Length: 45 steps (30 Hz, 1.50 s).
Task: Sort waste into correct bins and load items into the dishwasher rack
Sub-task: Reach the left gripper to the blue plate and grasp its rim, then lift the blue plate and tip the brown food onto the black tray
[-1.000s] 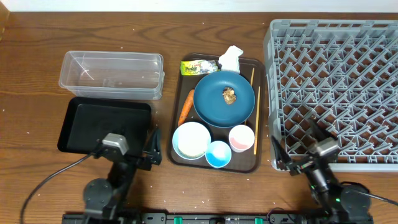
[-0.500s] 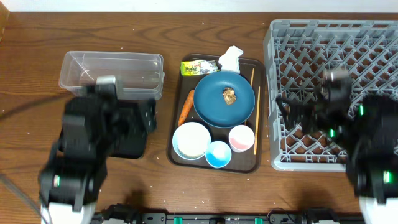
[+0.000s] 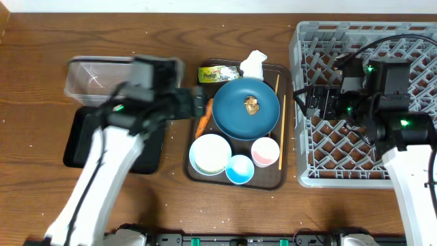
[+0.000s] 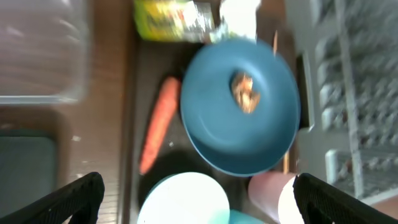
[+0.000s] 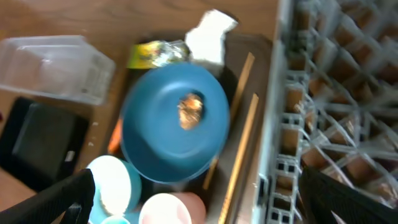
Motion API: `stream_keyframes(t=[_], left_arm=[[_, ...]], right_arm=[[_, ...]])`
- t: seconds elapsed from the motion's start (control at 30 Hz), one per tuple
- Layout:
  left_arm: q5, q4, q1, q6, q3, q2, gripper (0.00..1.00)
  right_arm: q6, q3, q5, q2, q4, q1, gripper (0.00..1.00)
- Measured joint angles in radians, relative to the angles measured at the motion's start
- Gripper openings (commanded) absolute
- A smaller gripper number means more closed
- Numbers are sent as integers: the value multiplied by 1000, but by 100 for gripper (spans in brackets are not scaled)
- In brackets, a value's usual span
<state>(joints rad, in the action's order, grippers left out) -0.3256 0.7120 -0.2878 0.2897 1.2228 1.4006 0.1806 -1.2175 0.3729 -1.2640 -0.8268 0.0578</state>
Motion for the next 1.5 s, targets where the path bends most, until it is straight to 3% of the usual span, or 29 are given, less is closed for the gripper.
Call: stream_keyframes(t=[0.13, 0.27, 0.5, 0.83, 1.0, 1.27, 1.5], left_arm=[[81, -48, -99, -3, 0, 127, 96], [148, -139, -166, -12, 0, 241, 73], [222, -182, -195, -45, 0, 395, 70], [255, -234, -199, -55, 0, 449, 21], [261, -279, -198, -50, 0, 510, 6], [236, -284, -203, -55, 10, 497, 6], [240, -264, -195, -58, 10, 339, 6]], right_arm=[[23, -1, -55, -1, -38, 0, 99], [31, -1, -81, -1, -58, 0, 99], [39, -1, -95, -1, -78, 0, 99], [40, -1, -98, -1, -89, 0, 99], [40, -1, -98, -1, -91, 0, 99], [40, -1, -100, -1, -104, 0, 99], [40, -1, -101, -1, -105, 0, 99]])
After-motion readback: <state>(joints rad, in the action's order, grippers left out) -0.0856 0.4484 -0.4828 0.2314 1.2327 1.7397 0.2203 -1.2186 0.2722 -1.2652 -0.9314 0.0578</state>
